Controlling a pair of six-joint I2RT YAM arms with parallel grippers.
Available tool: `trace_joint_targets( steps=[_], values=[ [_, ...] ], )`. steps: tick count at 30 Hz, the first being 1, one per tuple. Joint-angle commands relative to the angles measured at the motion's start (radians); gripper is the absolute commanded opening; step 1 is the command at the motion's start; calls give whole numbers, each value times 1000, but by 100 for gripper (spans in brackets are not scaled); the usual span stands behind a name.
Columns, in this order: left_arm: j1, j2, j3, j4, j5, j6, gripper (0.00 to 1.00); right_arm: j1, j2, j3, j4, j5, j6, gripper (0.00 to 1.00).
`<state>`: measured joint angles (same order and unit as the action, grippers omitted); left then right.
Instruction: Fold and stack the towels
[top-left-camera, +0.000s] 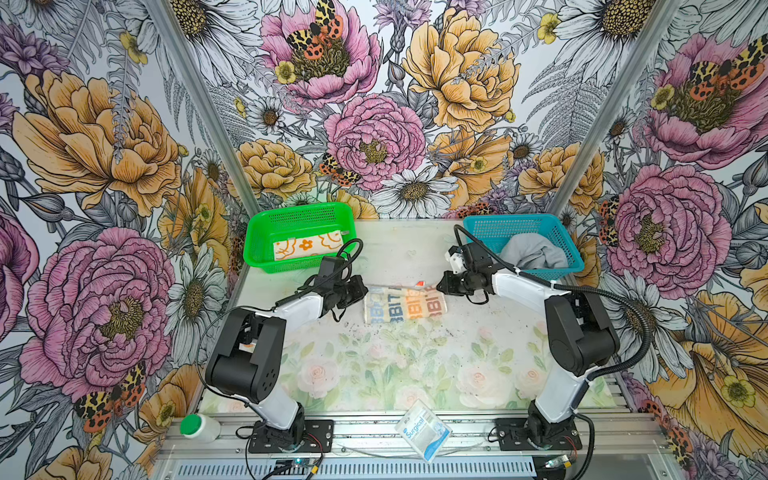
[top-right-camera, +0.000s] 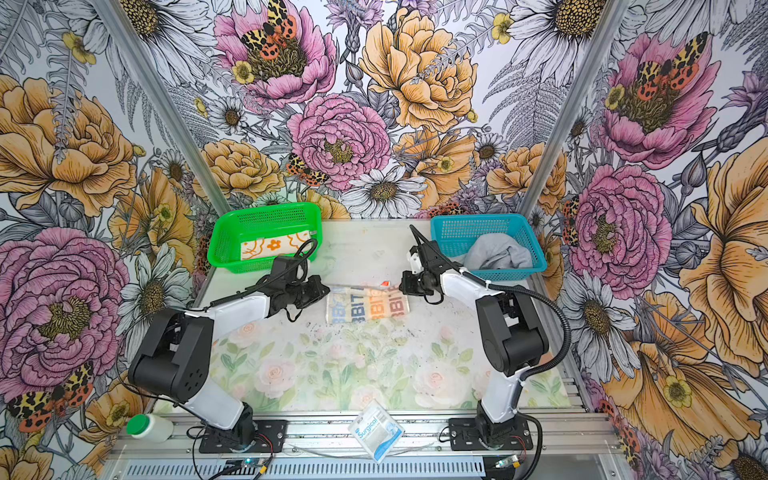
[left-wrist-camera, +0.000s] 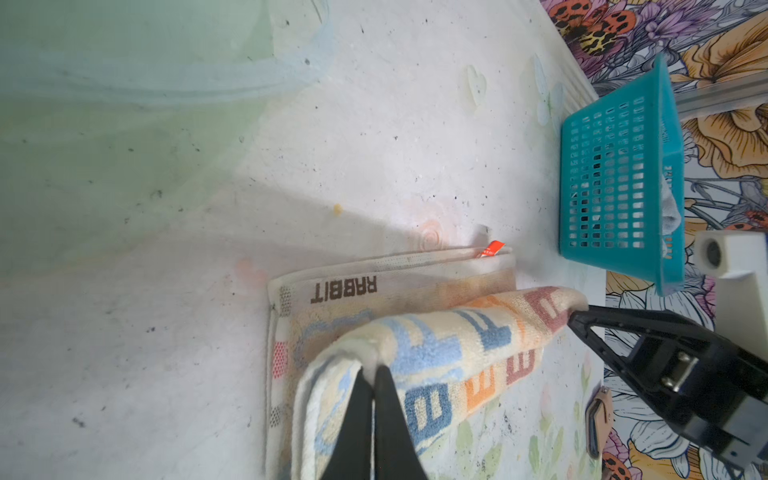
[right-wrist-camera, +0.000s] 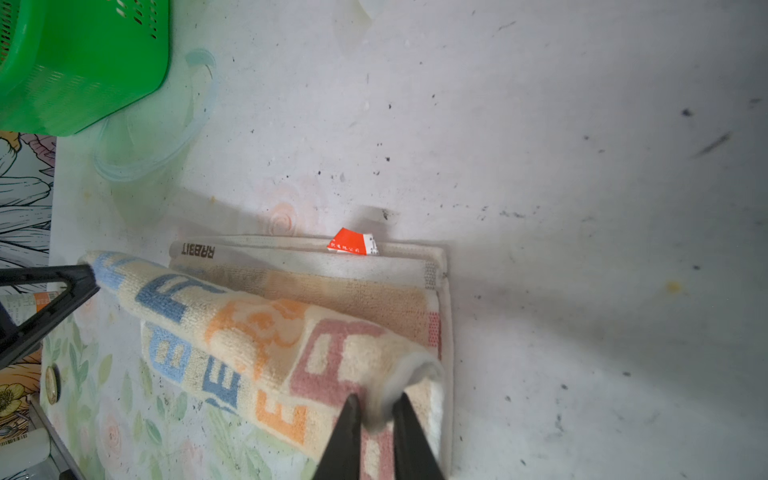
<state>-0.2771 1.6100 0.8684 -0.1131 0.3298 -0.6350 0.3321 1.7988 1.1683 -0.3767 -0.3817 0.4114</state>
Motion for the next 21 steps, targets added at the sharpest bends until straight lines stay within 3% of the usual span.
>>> trace_joint_targets(
  steps=[1, 4, 8, 13, 21],
  values=[
    [9, -38, 3, 27, -41, 34, 7, -6, -27, 20, 4, 27, -35, 30],
    [8, -91, -20, 15, -93, 53, 24, -1, -76, 0, 4, 44, -61, 37],
    [-6, -161, -54, -16, -160, 89, 32, 9, -153, -50, 7, 70, -75, 42],
    [-33, -167, -86, -17, -160, 95, 37, 45, -163, -70, 10, 44, -57, 44],
    [-90, -50, -55, 52, -133, 59, 40, 124, -6, 1, 88, -24, -1, 45]
  ],
)
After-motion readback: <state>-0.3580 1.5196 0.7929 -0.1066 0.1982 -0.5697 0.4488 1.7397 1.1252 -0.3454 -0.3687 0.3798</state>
